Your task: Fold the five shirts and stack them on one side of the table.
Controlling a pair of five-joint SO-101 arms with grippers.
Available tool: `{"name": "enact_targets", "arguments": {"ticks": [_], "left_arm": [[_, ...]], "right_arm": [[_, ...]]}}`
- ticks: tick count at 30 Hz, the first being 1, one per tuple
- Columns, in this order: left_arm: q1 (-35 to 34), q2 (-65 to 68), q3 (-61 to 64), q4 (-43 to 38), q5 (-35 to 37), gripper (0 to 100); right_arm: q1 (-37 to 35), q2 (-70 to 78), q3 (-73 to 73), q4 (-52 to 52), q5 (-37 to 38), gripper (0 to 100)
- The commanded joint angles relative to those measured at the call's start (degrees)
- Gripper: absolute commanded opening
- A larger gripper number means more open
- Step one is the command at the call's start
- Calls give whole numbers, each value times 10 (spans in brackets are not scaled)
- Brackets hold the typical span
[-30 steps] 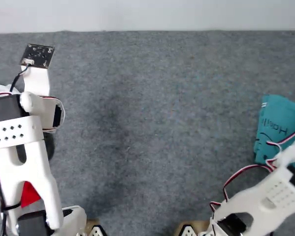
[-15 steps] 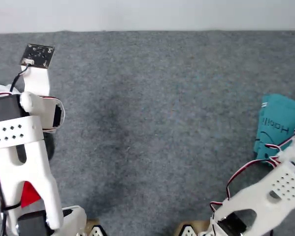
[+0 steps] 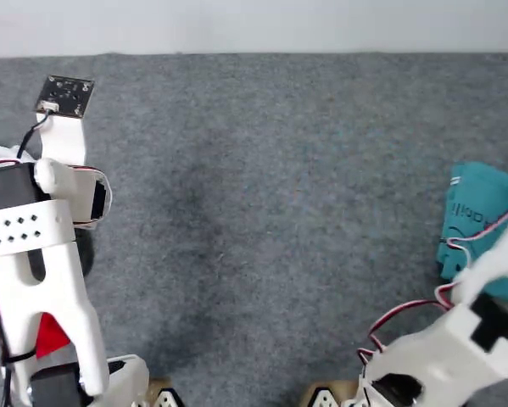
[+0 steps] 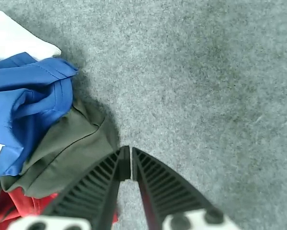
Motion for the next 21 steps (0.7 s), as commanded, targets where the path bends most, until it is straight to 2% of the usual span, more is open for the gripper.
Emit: {"name": "enact_targets", "arguments": {"ticks": [1, 5, 12, 16, 21], "left_arm": [[-24, -23, -5, 11, -1, 14], [-115, -17, -3, 11, -15, 22], [-261, -16, -3, -9, -176, 209], [-287, 0, -1, -62, -246, 227], [-288, 99, -6, -112, -272, 227]], "right_arm": [[-41, -72, -18, 140, -6, 9], [-75, -87, -18, 250, -7, 9], [-115, -84, -18, 407, -8, 9], [-132, -84, -18, 465, -8, 9], [-139, -84, -18, 495, -9, 9]]}}
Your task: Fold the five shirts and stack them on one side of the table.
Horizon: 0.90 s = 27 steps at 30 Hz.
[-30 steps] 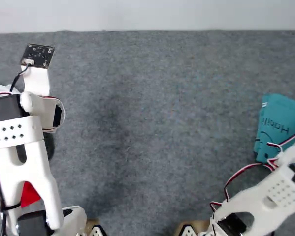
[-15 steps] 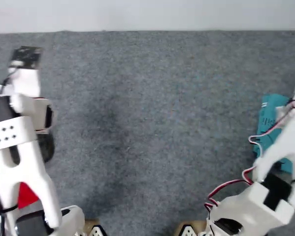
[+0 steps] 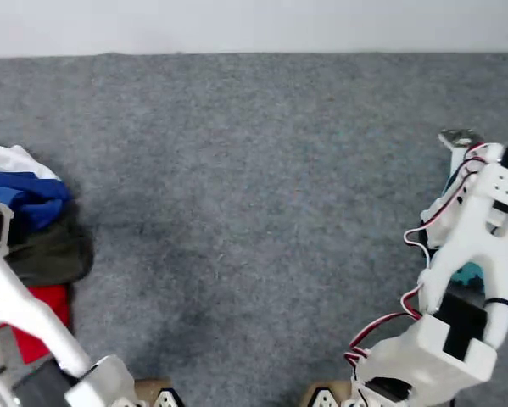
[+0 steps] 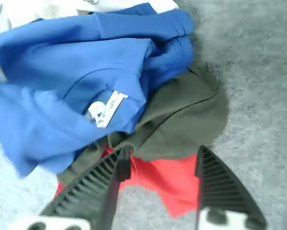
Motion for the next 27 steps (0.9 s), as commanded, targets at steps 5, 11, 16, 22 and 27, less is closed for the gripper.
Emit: {"name": "enact_targets", "arguments": {"ticks": [5, 11, 16, 22, 27], "left_arm": [[-1, 113, -6, -105, -12, 225], [0, 157, -6, -191, 18, 192], [11, 194, -3, -215, 31, 97], [47, 223, -5, -195, 33, 37], [66, 223, -51, -162, 35, 13]], "right_arm": [[-6, -32, -17, 36, -5, 9], [-8, -36, 15, 37, -20, 9], [-7, -37, 55, 37, -62, 9], [-6, -38, 63, 37, -62, 9], [-6, -65, 65, 37, -62, 9]]}}
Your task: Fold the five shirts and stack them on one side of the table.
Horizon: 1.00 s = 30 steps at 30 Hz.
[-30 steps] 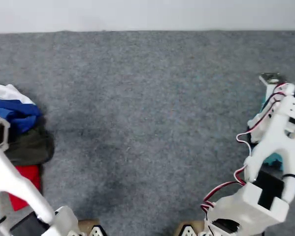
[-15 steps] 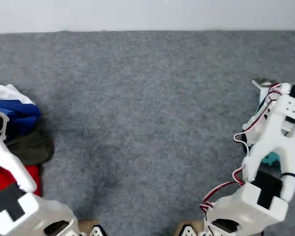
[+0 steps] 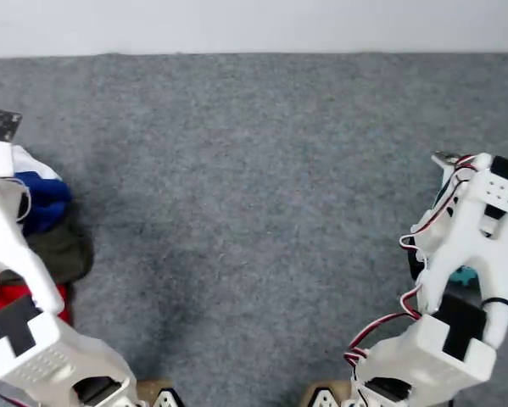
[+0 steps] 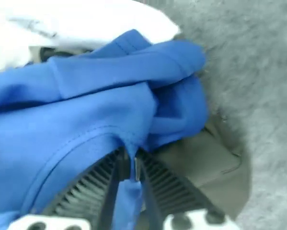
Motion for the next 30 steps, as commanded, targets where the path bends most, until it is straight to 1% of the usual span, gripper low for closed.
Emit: {"name": "enact_targets", "arguments": {"ticks": [1, 6, 9, 12, 18, 21, 26, 30], "left_arm": [[11, -4, -68, 40, 22, 13], [20, -4, -218, 109, 104, 13], [47, -4, -309, 149, 142, 12], [89, -4, -402, 195, 173, 12], [203, -3, -551, 251, 220, 12], [270, -4, -596, 277, 223, 12], [378, -5, -657, 279, 223, 12], [484, -5, -675, 279, 223, 12]], "right_arm": [[-4, -72, -3, 22, -4, 9], [-4, -119, -3, 22, -2, 9], [-4, -140, -3, 22, -1, 9], [-4, -156, -2, 22, -1, 9], [-4, -176, -2, 22, -1, 9], [-4, -179, -1, 22, -1, 9], [-4, -180, 30, 22, -1, 9], [-4, -180, 75, 22, -1, 9]]}}
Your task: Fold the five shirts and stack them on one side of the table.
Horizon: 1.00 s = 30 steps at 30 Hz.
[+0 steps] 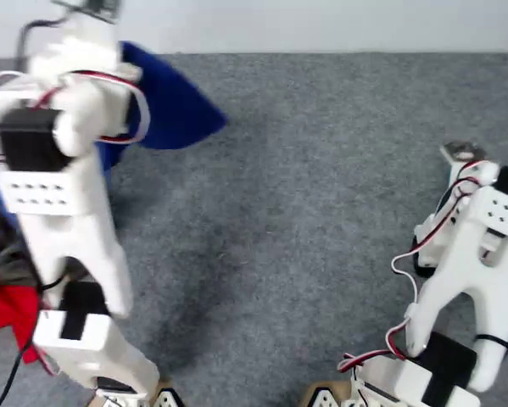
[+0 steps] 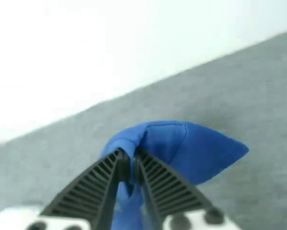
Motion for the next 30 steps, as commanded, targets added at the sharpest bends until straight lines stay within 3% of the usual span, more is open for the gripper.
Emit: {"name": "enact_targets", "arguments": {"ticks": [1, 8, 15, 19, 23, 27, 30], "left_arm": [[105, -7, -28, 11, 6, 12], [287, 24, 36, 10, 1, 12], [346, 87, 67, 11, 14, 83], [328, 92, 64, 11, 69, 187], [280, 64, 71, 12, 77, 209], [191, 12, 116, 12, 76, 209], [101, -40, 191, 12, 76, 197]], "right_arm": [[-4, -30, 17, 22, -1, 9], [-3, -30, 24, 20, -1, 9], [-3, -30, 23, 21, -1, 9], [-4, -31, 20, 20, -1, 9], [-7, -31, -18, 22, -3, 9], [-32, -31, -92, 22, -4, 9], [-90, -30, -136, 22, -4, 9]]}}
